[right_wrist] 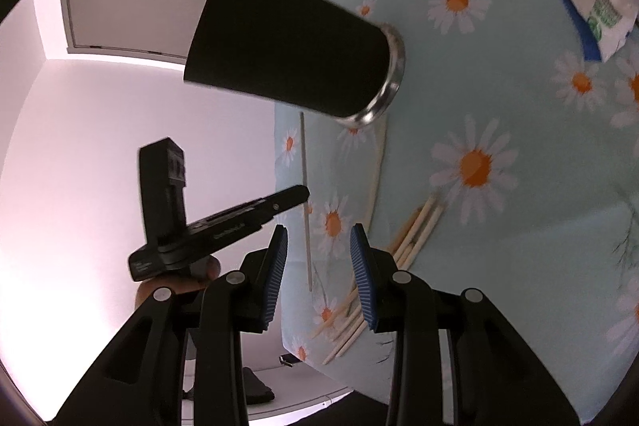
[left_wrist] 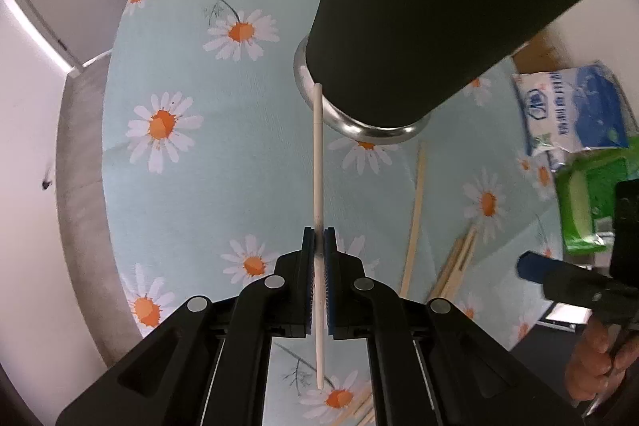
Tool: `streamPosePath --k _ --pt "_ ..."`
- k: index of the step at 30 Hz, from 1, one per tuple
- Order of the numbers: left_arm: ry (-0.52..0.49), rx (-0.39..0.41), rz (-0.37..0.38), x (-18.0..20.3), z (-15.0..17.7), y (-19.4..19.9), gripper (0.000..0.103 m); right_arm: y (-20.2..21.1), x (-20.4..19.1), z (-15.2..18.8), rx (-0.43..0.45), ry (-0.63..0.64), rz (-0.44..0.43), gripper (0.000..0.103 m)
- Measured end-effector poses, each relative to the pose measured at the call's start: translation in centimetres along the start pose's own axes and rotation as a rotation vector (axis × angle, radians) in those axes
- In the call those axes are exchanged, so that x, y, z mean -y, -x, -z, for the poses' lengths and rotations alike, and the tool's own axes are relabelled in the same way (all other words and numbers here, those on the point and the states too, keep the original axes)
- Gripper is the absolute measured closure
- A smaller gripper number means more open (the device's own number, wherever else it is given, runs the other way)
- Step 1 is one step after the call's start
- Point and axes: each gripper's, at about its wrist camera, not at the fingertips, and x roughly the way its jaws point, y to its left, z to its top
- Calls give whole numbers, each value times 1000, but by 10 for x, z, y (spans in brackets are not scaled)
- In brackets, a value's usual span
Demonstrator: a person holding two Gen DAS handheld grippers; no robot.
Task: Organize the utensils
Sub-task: 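Grasp a wooden chopstick with the right tool while the left tool holds its chopstick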
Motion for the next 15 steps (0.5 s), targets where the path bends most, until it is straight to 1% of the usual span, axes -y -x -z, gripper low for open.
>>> streamPosePath --k 2,4,7,10,12,13,15 --pt "-11 17 20 -4 3 7 100 -9 -8 6 -19 -9 43 69" --pt "-21 33 45 -10 7 13 100 -16 -12 11 -36 -34 67 69" --pt "-34 45 83 -14 13 21 100 -30 -16 18 -59 -89 135 69" --pt "-46 56 105 -19 20 23 100 -41 -17 22 -66 -133 207 70" --pt "-51 60 126 -26 23 25 100 -47 -17 24 -61 -158 261 72" --pt "-54 62 137 -30 25 27 100 -49 -15 25 -61 -174 277 75" --pt "-61 67 155 -36 29 28 100 -55 -11 26 -63 -217 303 77"
